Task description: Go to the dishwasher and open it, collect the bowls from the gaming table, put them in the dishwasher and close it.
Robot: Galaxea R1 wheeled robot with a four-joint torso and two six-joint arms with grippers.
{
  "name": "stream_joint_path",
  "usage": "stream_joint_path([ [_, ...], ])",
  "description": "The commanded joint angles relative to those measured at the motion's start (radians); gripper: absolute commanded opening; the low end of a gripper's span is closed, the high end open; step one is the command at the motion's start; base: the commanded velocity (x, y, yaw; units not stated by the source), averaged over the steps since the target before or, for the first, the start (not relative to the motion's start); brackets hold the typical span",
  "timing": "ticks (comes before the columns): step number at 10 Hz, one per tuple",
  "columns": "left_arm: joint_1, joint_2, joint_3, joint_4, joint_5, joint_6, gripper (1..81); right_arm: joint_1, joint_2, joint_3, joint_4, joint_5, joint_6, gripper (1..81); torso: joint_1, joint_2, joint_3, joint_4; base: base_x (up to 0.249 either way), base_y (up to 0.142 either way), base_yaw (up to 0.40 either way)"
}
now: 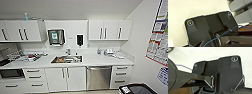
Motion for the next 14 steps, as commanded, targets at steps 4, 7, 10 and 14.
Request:
stream_joint_path([
  [4,-0.058,-0.016,0.008,0.006,0.044,-0.001,81.1,0.049,-0.02,0.011,-0.014,-0.036,-0.002,81.1,0.0,0.0,0.0,0.0,0.144,0.0,0.0],
  [7,-0.057,-0.012,0.008,0.005,0.043,-0.001,81.1,0.049,-0.023,0.011,-0.014,-0.036,-0.002,81.1,0.0,0.0,0.0,0.0,0.144,0.0,0.0],
  [10,-0.058,-0.013,0.008,0.002,0.024,-0.001,81.1,0.049,-0.026,0.008,-0.012,-0.036,-0.002,81.1,0.0,0.0,0.0,0.0,0.145,0.0,0.0],
  [14,-0.058,-0.012,0.008,-0.001,0.023,-0.001,81.1,0.052,-0.026,0.007,-0.012,-0.036,-0.002,81.1,0.0,0.0,0.0,0.0,0.145,0.0,0.0],
])
